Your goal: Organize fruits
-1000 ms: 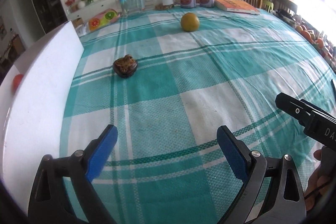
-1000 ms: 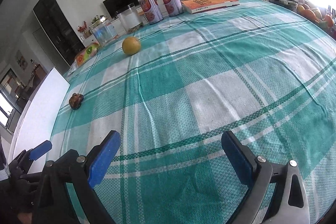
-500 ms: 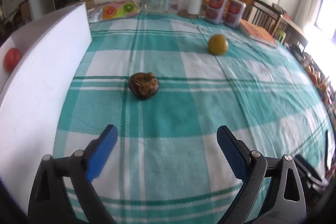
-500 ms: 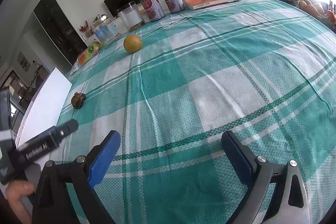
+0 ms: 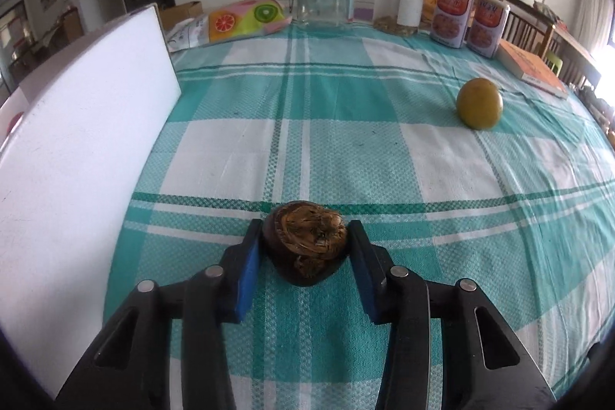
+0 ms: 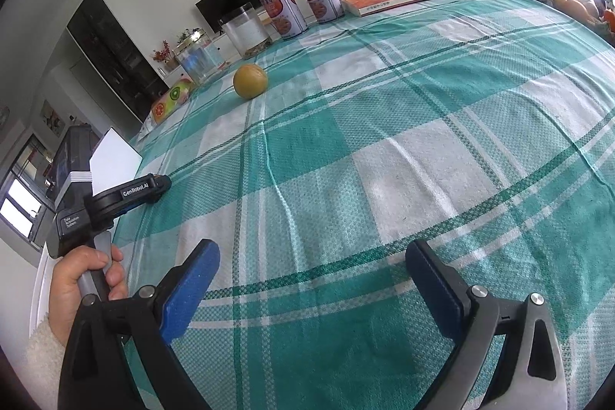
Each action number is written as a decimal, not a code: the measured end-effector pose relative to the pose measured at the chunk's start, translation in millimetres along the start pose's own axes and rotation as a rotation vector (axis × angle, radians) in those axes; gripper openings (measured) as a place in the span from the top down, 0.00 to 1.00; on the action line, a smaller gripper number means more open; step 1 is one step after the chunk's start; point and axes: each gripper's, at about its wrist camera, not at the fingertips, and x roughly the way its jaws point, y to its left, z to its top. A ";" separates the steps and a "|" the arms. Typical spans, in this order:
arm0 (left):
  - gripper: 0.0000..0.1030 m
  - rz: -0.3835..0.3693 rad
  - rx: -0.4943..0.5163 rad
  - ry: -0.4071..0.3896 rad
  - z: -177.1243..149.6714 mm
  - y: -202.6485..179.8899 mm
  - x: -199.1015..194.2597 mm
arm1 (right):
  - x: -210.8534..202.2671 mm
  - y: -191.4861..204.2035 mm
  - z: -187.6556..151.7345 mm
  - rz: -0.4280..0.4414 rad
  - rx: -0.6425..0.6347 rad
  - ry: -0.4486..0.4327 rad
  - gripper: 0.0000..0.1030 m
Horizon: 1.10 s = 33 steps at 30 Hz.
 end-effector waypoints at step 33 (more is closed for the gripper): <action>0.02 -0.111 0.143 0.033 -60.9 -22.4 -41.0 | 4.3 7.7 -1.3 -0.045 -0.044 0.005 0.04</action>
